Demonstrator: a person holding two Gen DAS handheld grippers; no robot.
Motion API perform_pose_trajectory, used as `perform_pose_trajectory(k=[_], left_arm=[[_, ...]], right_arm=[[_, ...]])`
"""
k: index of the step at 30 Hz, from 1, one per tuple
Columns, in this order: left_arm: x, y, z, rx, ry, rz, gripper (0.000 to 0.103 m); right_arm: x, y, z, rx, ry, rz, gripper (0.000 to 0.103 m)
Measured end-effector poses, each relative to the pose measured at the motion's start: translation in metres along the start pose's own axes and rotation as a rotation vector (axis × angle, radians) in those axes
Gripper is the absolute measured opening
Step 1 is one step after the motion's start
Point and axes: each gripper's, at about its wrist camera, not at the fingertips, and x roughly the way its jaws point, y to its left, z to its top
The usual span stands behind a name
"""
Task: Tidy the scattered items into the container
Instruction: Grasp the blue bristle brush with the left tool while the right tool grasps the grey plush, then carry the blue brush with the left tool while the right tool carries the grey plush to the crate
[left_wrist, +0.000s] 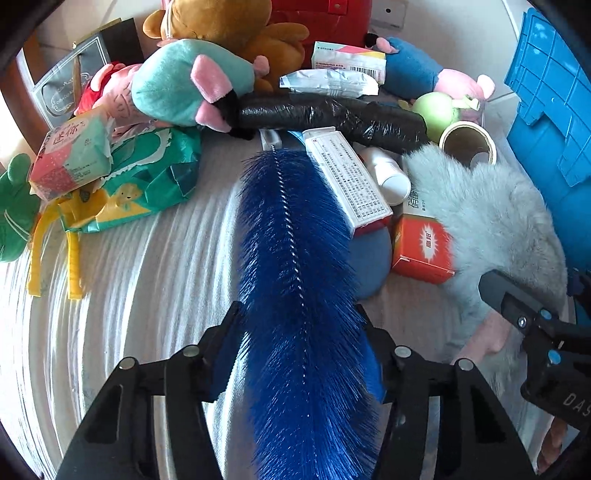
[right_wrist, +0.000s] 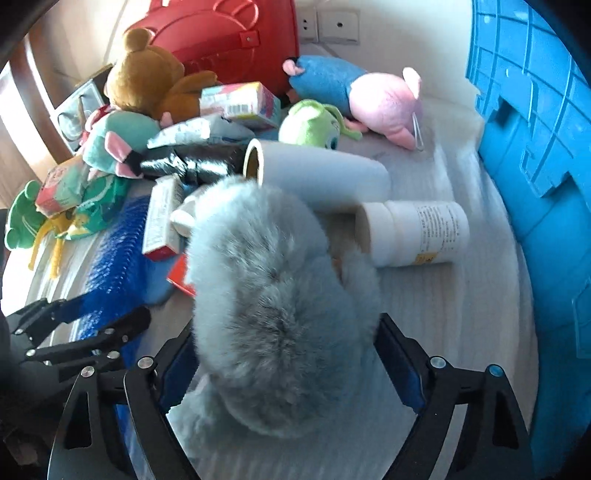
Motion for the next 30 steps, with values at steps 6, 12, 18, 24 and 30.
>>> perform_pose_trajectory(k=[6,12,18,24,30], left_arm=[[-0.012,-0.004,-0.001,0.000,-0.028,-0.010,0.013],[-0.053,0.003,-0.017,-0.016,-0.069,-0.005,0.012],[-0.070,0.016,-0.062,-0.022,-0.052,-0.010,0.012],[-0.120,0.013,-0.085,-0.015,-0.098,0.010,0.012],[-0.175,0.014,-0.094,-0.012,-0.173,0.019,0.012]], right_arm=[[0.016,0.005,0.012,0.016,0.061,-0.002,0.045],[-0.006,0.013,-0.006,-0.002,0.056,0.039,0.044],[-0.037,0.027,-0.030,-0.028,0.041,0.076,0.043],[-0.071,0.035,-0.041,-0.043,0.013,0.097,0.043],[-0.118,0.049,-0.049,-0.068,-0.041,0.115,0.043]])
